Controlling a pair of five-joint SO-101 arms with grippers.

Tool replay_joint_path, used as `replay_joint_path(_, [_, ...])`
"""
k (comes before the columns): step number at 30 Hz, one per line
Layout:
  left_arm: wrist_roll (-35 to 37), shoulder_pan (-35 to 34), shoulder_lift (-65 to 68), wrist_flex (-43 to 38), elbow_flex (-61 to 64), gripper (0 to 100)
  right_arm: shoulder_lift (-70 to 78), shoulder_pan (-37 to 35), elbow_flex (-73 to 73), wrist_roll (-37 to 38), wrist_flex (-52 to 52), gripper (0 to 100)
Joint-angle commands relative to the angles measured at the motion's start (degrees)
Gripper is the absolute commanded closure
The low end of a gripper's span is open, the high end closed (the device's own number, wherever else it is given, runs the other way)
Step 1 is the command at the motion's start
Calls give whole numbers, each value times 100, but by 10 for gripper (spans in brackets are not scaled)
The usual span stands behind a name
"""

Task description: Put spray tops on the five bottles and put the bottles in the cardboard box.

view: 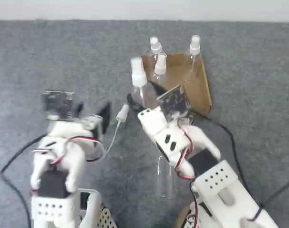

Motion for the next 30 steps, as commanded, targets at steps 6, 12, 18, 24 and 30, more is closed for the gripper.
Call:
replay_joint_path(6, [-9,475,-1002,-44,382,732,2018,171,-2207,-53,303,993])
replay_joint_path(12, [-18,1090,-1301,-62,734,664,2712,-180,-3437,-440,1560,993])
replay_joint_path(18, [-18,1046,-1301,-466,1007,665,2554,-558,-3552,-431,2431,993])
replay_joint_path(24, [-185,826,-1301,-826,1244,666,1974,-541,-3552,-422,3143,993])
replay_joint_path(30, [-185,844,-1292,-826,1270,666,1437,-418,-3552,-70,3609,993])
